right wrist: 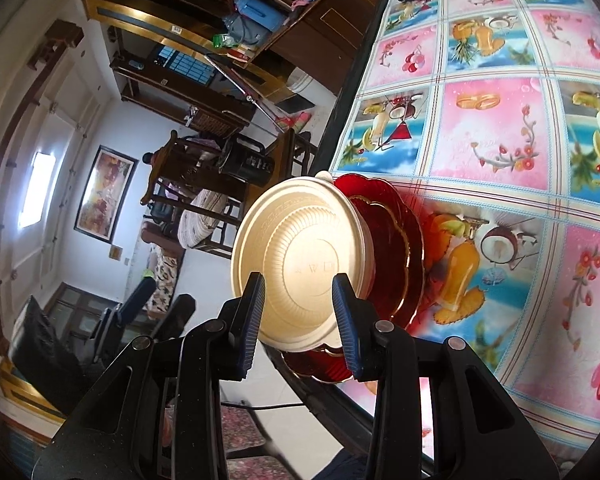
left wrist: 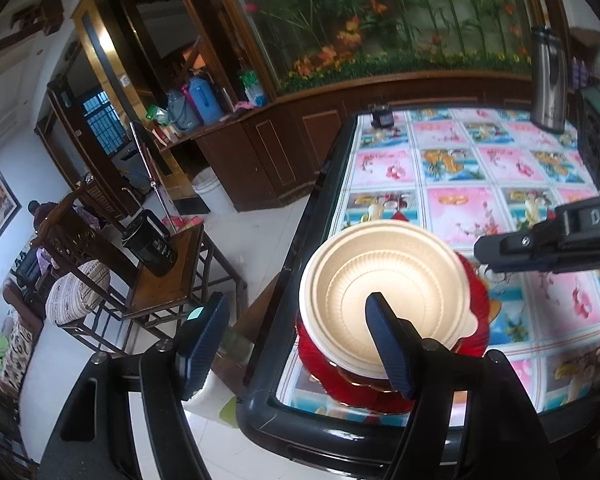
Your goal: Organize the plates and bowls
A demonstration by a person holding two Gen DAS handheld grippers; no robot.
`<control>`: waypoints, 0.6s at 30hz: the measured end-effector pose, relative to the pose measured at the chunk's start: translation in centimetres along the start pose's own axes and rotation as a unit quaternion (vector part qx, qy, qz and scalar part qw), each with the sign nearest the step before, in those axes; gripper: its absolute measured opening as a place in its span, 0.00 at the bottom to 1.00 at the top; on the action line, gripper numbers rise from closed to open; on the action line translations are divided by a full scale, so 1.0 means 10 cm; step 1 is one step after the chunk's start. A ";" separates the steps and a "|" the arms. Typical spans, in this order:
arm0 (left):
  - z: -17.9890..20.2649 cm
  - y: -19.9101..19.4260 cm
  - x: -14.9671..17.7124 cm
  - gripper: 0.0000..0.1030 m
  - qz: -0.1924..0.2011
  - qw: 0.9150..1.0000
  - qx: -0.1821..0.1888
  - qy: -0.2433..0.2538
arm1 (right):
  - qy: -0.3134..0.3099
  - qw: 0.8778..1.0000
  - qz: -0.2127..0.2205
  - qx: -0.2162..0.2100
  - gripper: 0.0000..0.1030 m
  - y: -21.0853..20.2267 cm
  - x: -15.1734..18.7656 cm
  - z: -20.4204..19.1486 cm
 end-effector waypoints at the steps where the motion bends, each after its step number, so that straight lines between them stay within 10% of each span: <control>1: 0.01 -0.01 0.00 0.69 0.003 1.000 0.000 -0.003 | -0.003 1.000 0.001 0.001 0.34 -0.01 0.01 0.00; 18: 0.02 -0.14 0.11 0.77 0.025 0.997 0.001 -0.075 | -0.095 0.994 0.047 0.032 0.34 -0.14 0.13 -0.13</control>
Point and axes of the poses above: each gripper's, at about its wrist camera, not at the fingertips, and y roughly the way its jaws point, z to its right, x to its underside, the point moved 2 cm from there along y, roughly the way its jaws point, and after that the axes turned 8 degrees about -x, right-handed, at the moved point
